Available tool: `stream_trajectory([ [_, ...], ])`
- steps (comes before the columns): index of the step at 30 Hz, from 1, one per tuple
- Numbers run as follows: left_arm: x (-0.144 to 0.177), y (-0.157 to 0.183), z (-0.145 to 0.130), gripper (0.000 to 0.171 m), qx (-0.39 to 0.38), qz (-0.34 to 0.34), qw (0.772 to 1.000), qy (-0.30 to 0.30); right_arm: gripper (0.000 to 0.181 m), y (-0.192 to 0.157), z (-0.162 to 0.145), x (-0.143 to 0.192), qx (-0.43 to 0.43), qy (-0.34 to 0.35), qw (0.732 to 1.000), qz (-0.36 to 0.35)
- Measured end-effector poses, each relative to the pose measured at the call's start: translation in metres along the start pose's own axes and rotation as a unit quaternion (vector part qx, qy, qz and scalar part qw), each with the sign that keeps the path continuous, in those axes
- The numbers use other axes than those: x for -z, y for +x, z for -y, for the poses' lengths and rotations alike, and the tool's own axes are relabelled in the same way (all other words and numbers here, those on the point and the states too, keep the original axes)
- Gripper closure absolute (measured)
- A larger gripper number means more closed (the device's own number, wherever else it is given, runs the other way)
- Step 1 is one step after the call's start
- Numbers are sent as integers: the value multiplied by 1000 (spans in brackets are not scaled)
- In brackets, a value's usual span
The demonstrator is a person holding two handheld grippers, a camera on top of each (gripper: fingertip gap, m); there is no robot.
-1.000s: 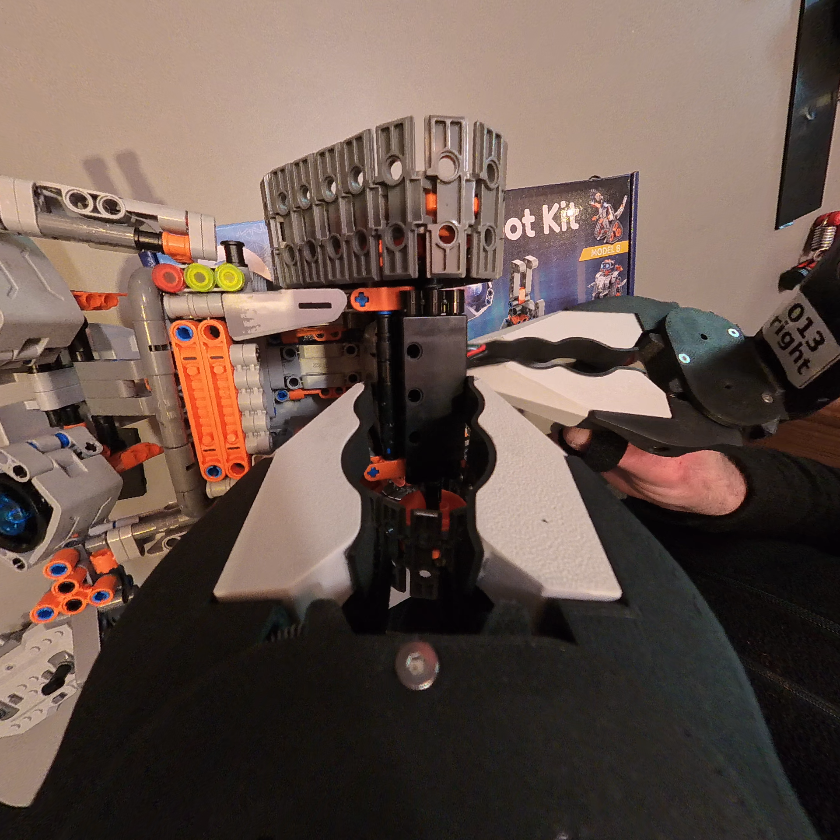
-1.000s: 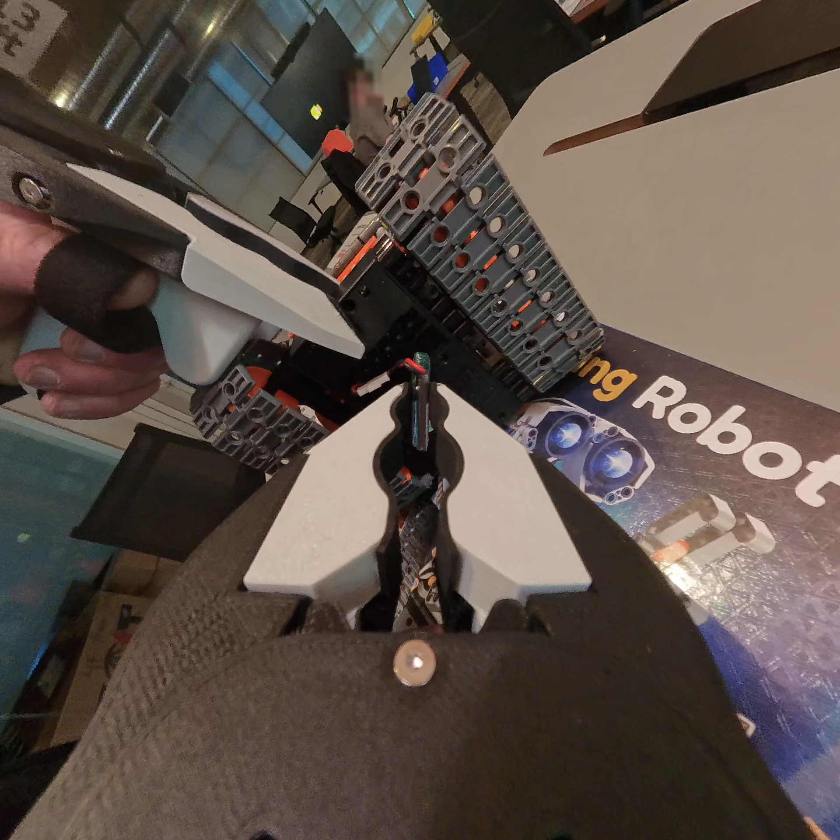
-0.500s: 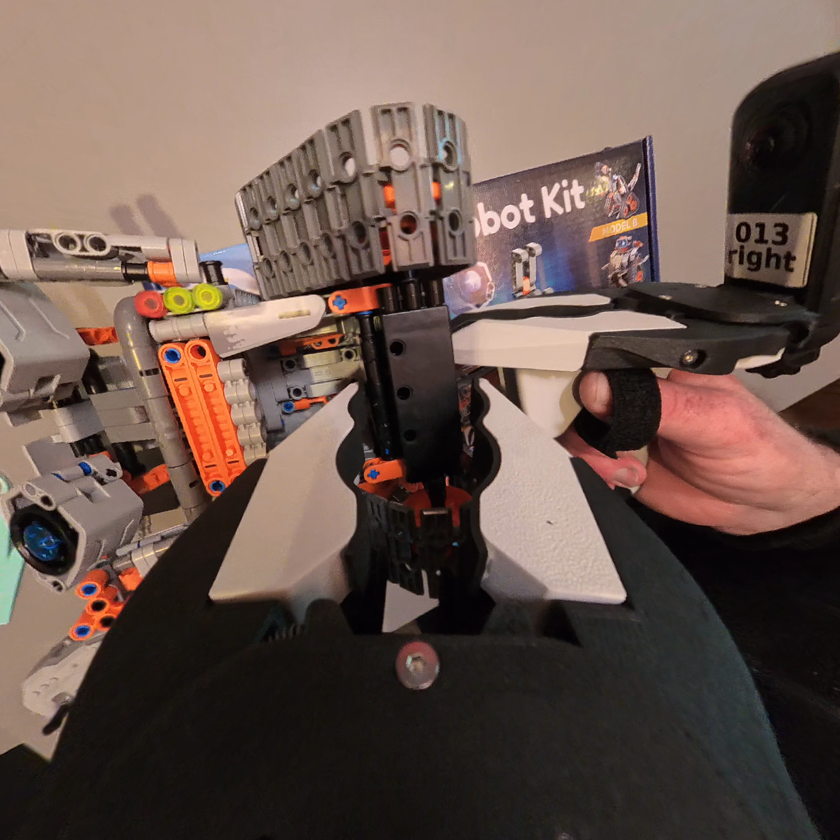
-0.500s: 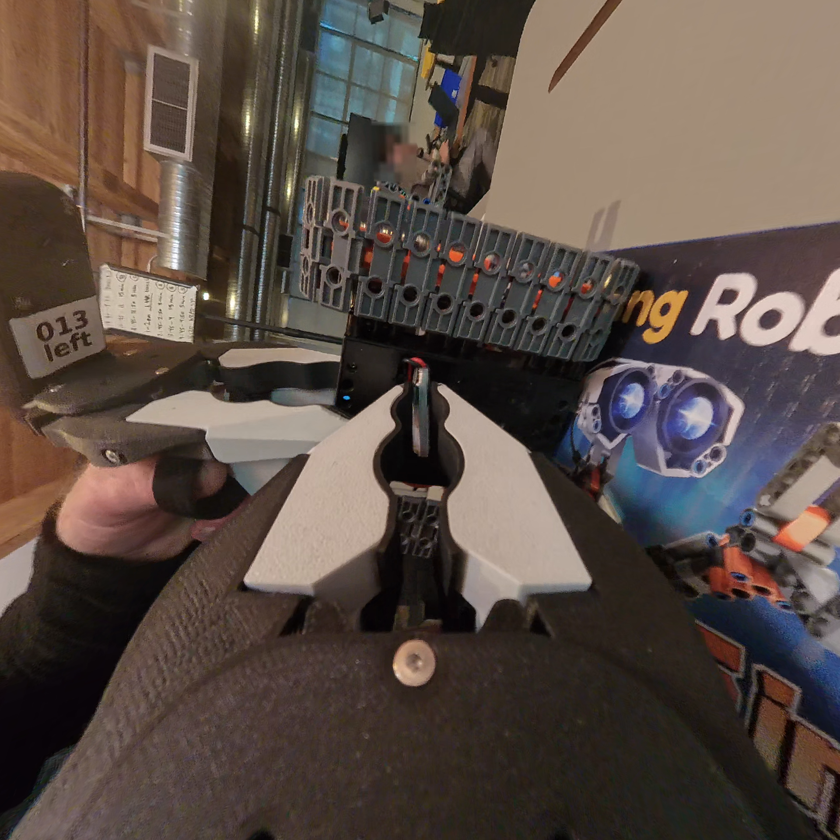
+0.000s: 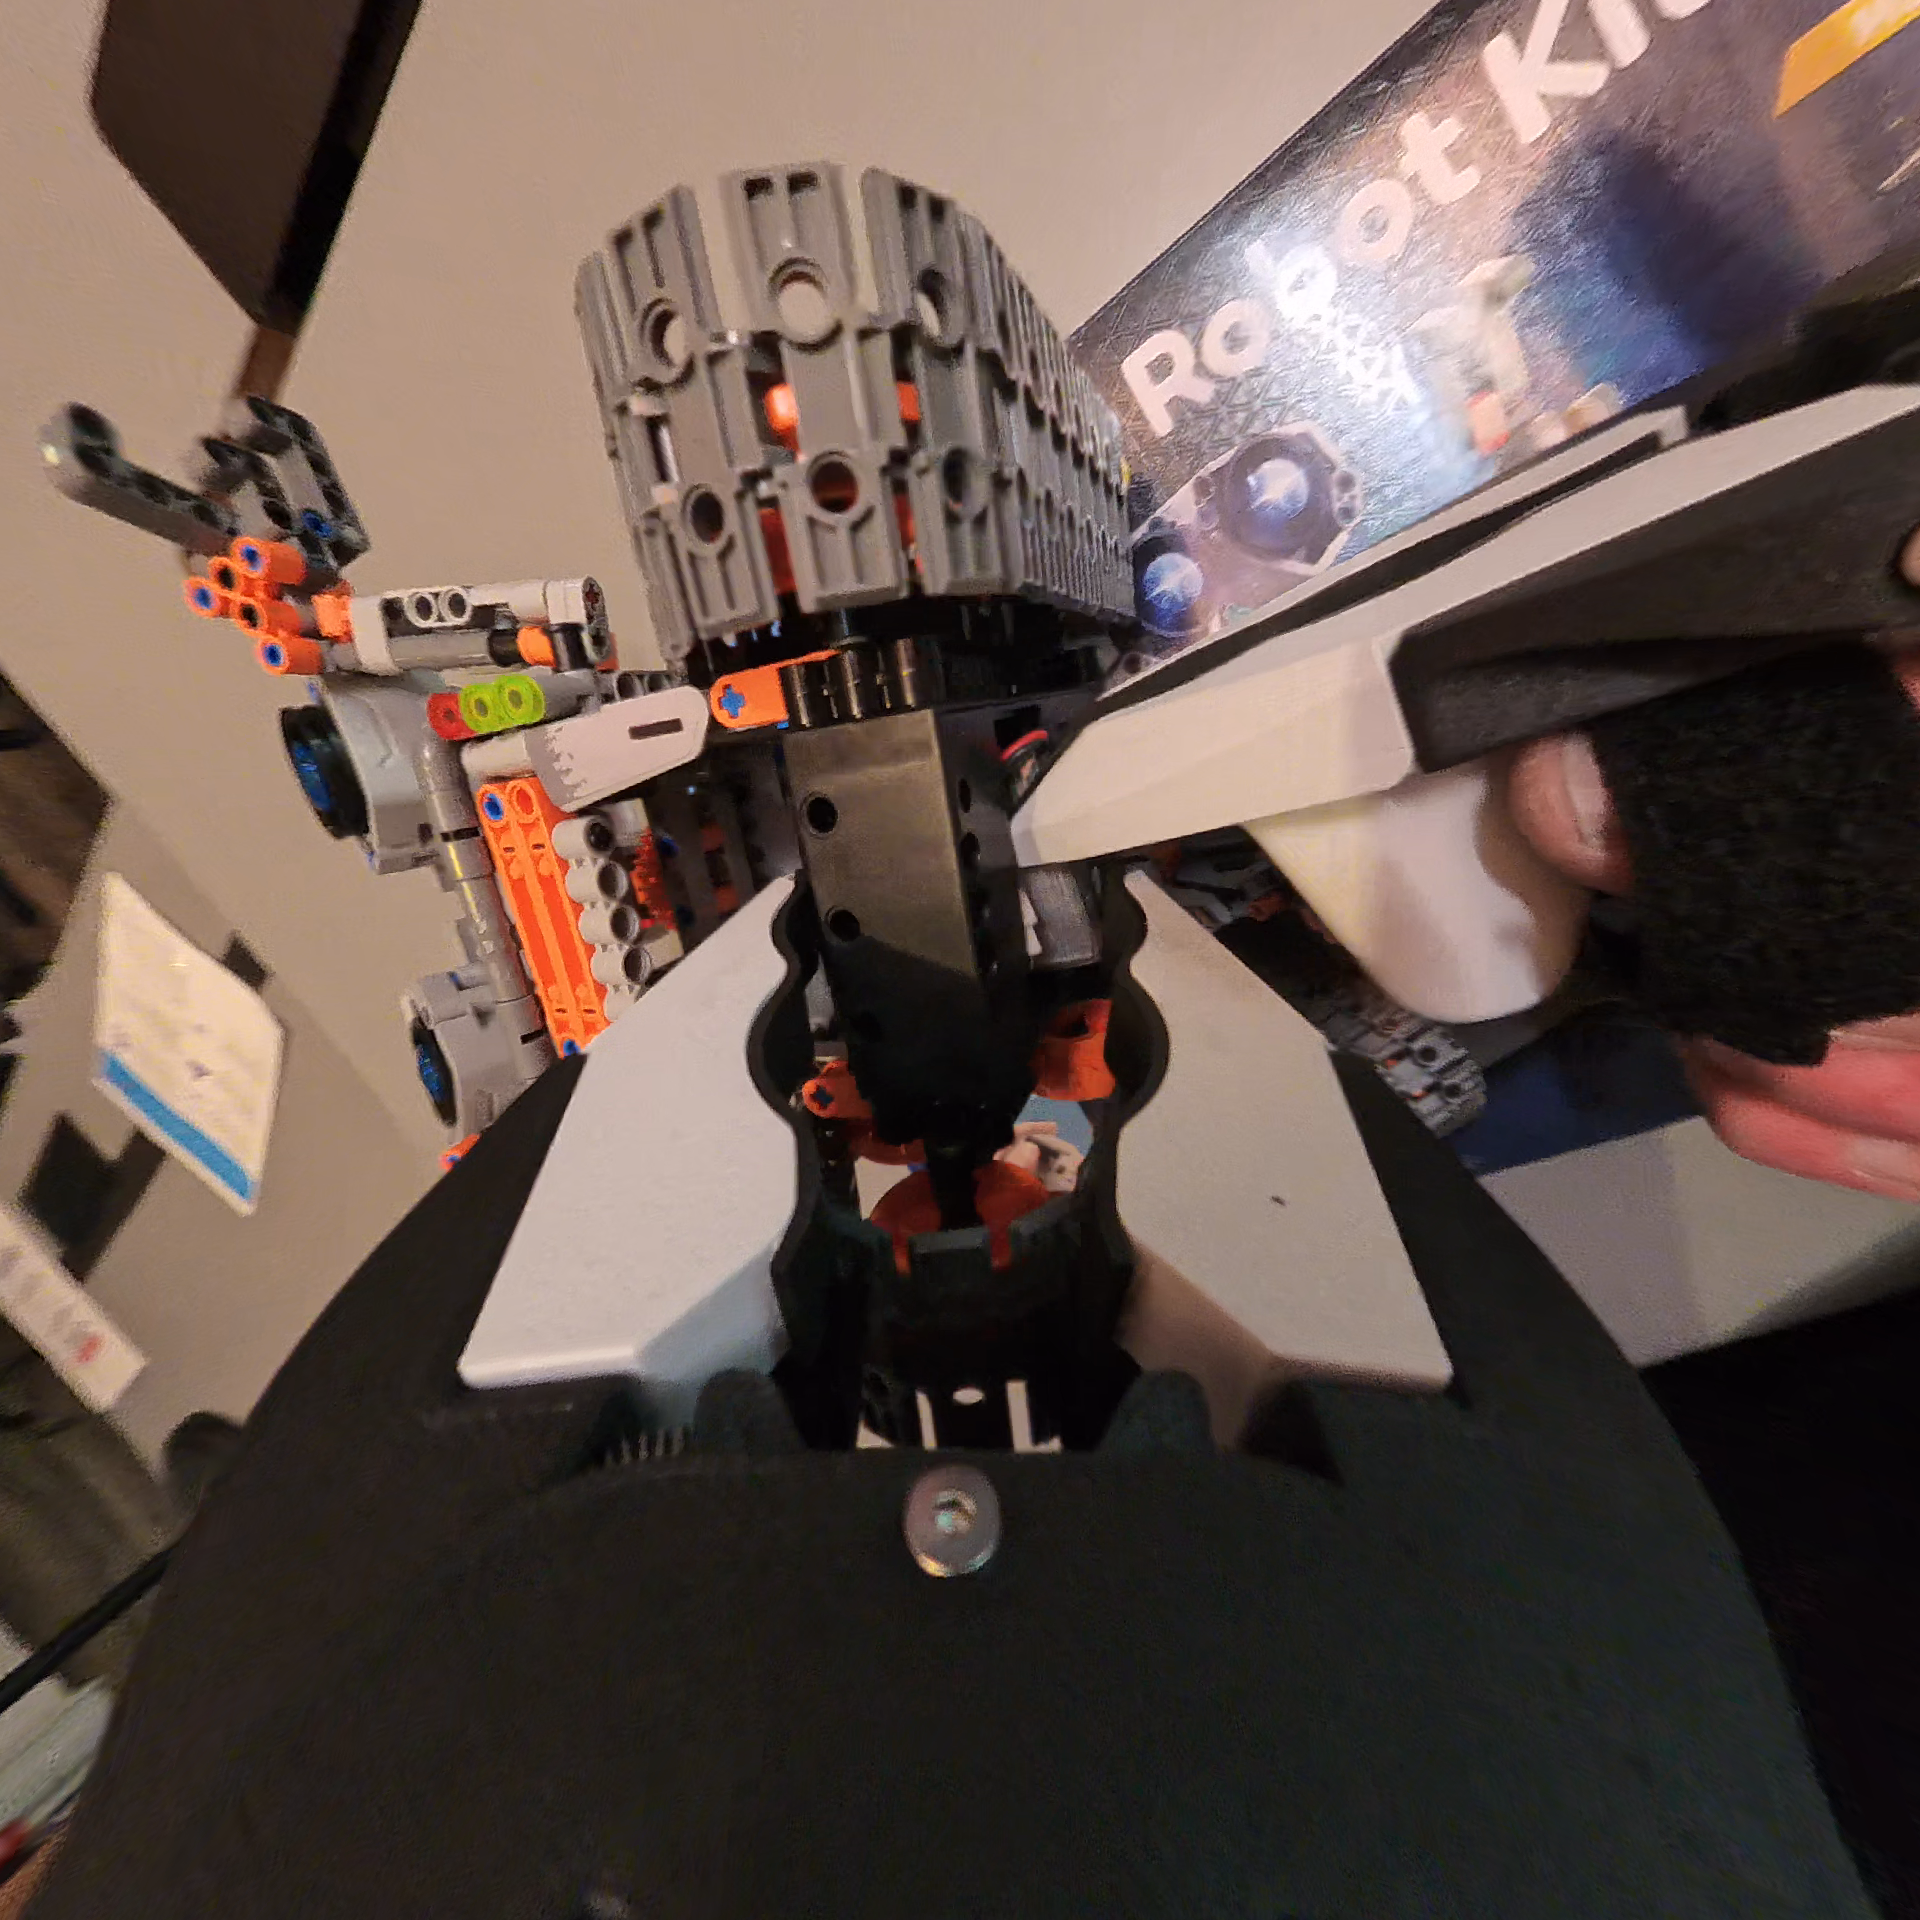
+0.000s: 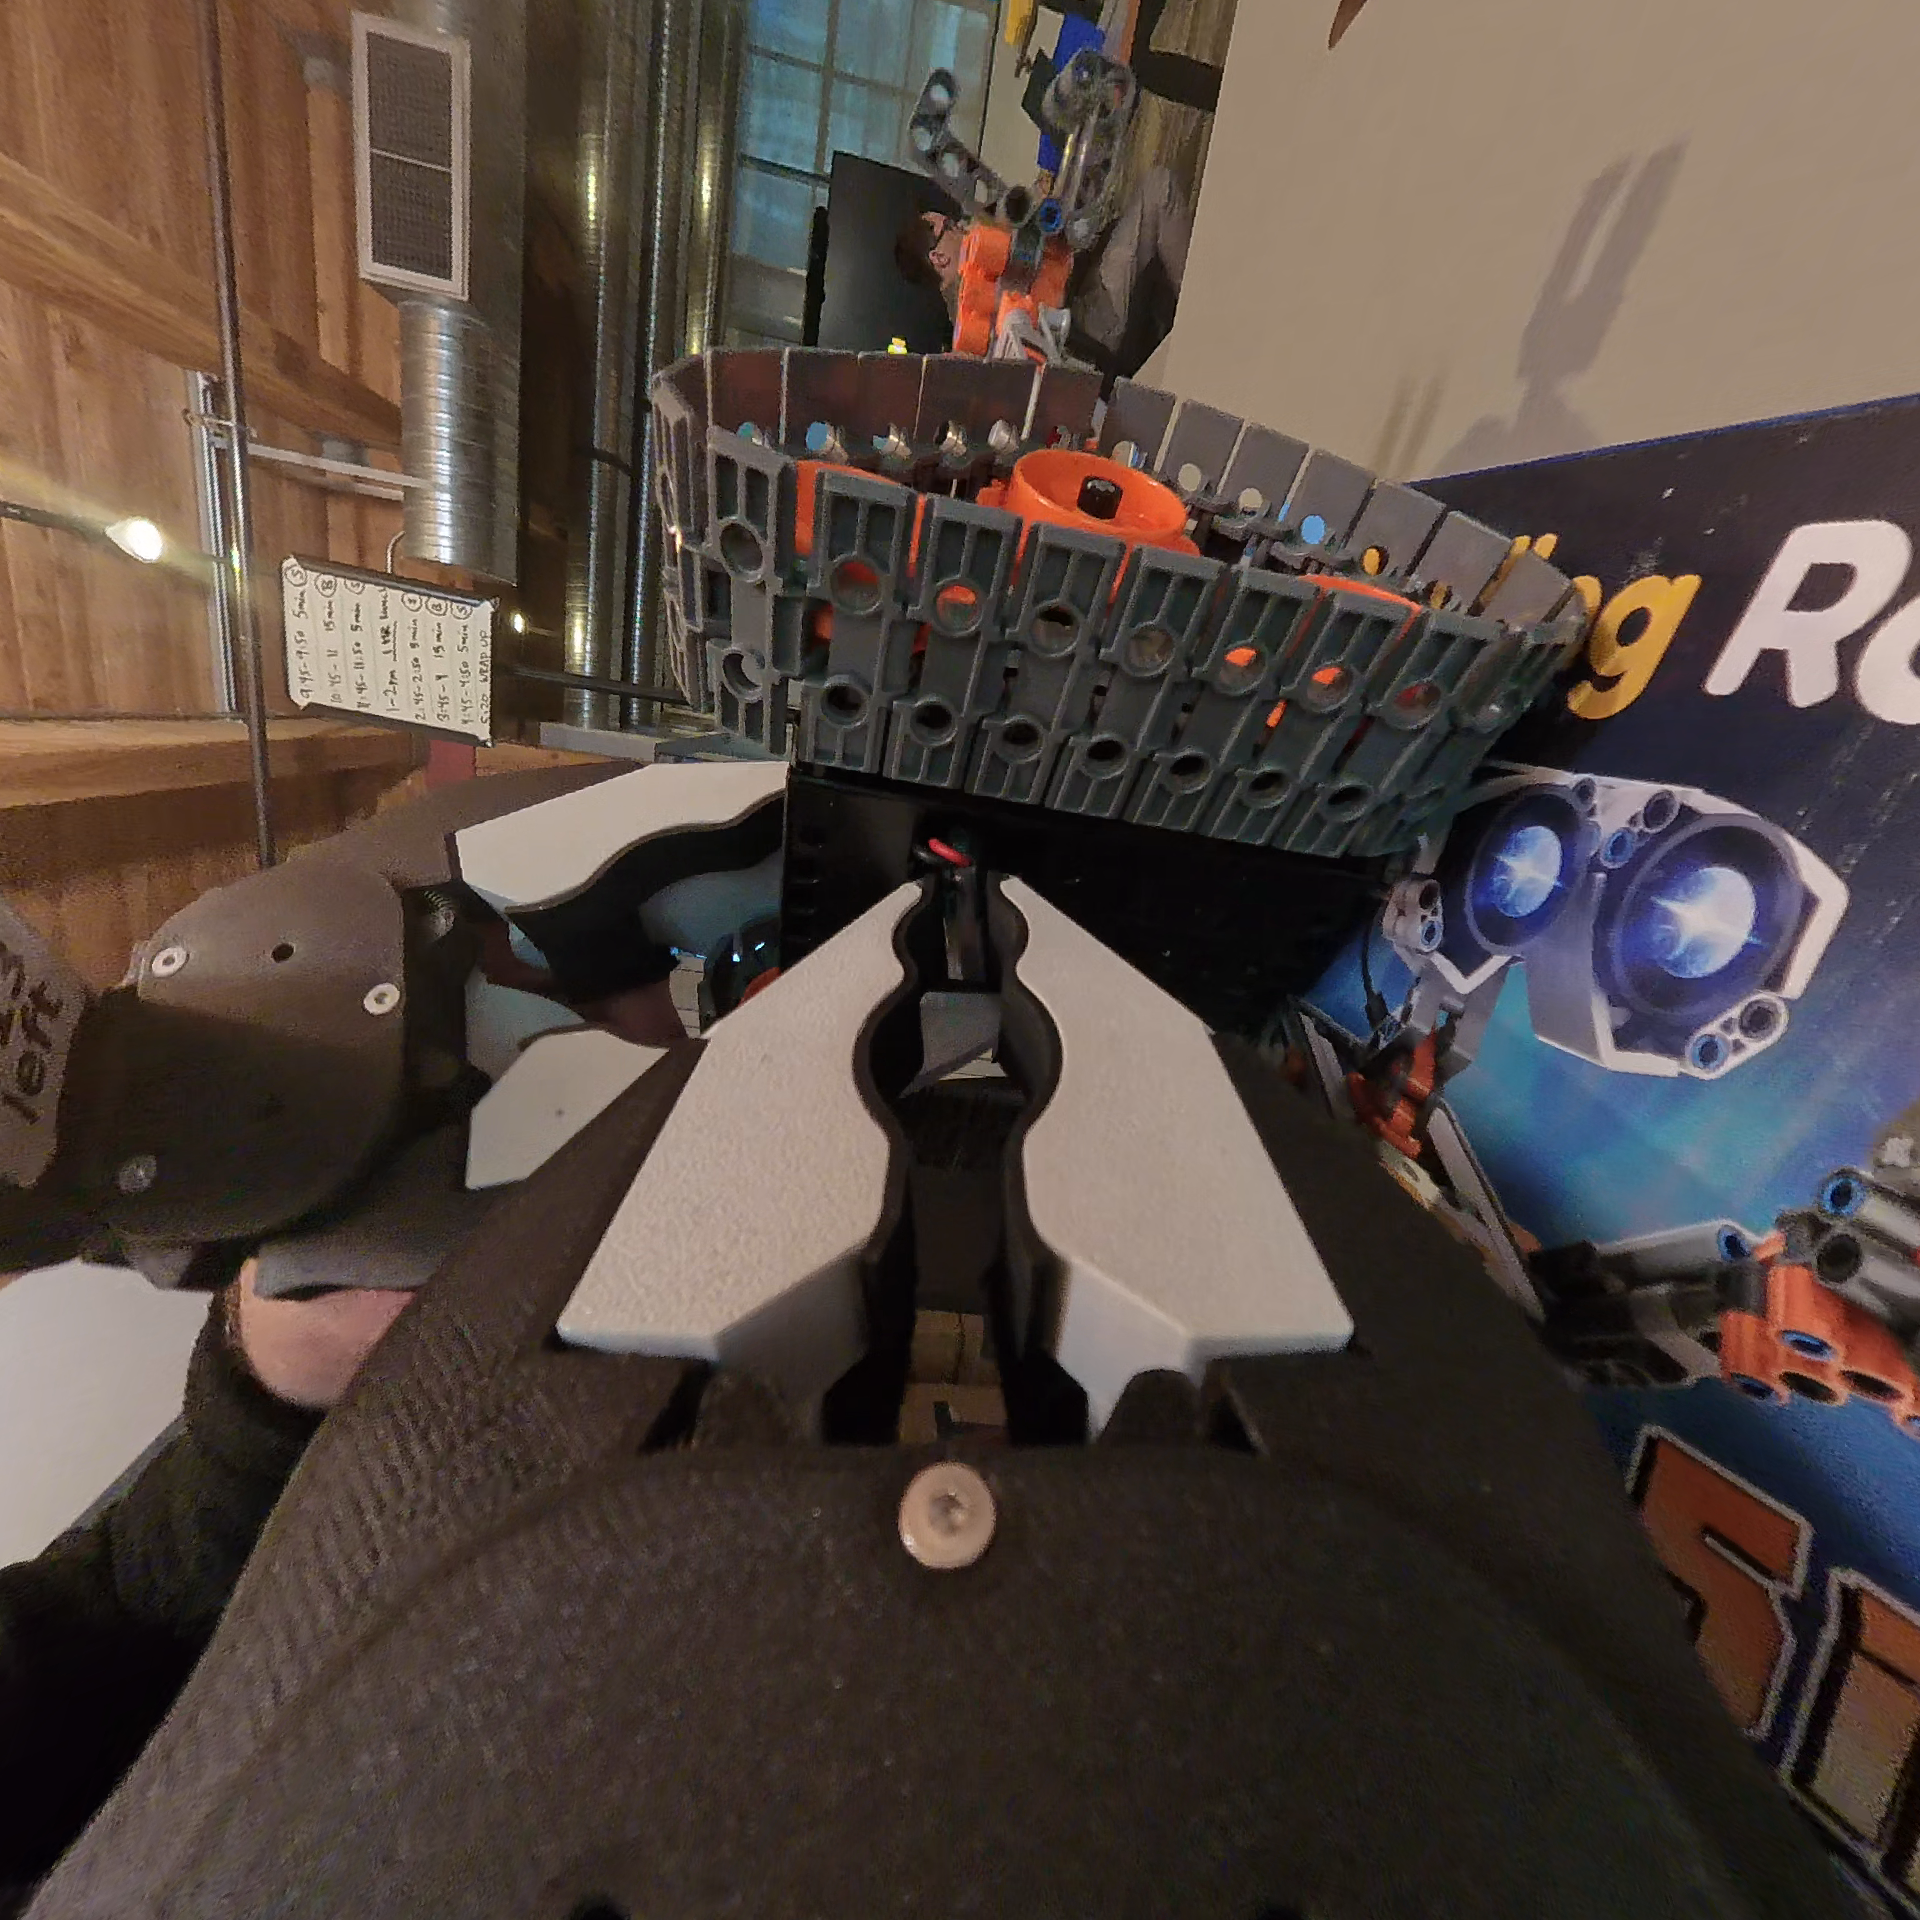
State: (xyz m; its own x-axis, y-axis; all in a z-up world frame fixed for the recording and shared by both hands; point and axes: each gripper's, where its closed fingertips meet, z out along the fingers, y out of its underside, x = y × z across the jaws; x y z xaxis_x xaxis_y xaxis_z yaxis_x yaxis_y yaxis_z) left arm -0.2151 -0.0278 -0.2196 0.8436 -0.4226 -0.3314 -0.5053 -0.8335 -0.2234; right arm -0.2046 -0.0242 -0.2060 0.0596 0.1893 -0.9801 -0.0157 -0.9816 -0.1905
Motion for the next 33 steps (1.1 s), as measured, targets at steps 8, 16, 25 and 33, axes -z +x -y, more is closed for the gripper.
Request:
stream_trajectory([
  [8, -2, -3, -3, 118, -25, 45, 999, -5, 175, 0, -2, -1, -3, -11, 1000, 10],
  [16, 1, 0, 0, 126, 8, -23, 1000, 10, 166, -4, -6, 6, 69, -39, 997, 11],
  [25, 2, 0, 2, 130, 23, -71, 997, 27, 181, -1, 7, 18, 307, -44, 950, -36],
  [33, 3, -1, 4, 133, 40, -109, 993, 37, 173, -20, 3, 17, 618, -50, 782, -64],
])
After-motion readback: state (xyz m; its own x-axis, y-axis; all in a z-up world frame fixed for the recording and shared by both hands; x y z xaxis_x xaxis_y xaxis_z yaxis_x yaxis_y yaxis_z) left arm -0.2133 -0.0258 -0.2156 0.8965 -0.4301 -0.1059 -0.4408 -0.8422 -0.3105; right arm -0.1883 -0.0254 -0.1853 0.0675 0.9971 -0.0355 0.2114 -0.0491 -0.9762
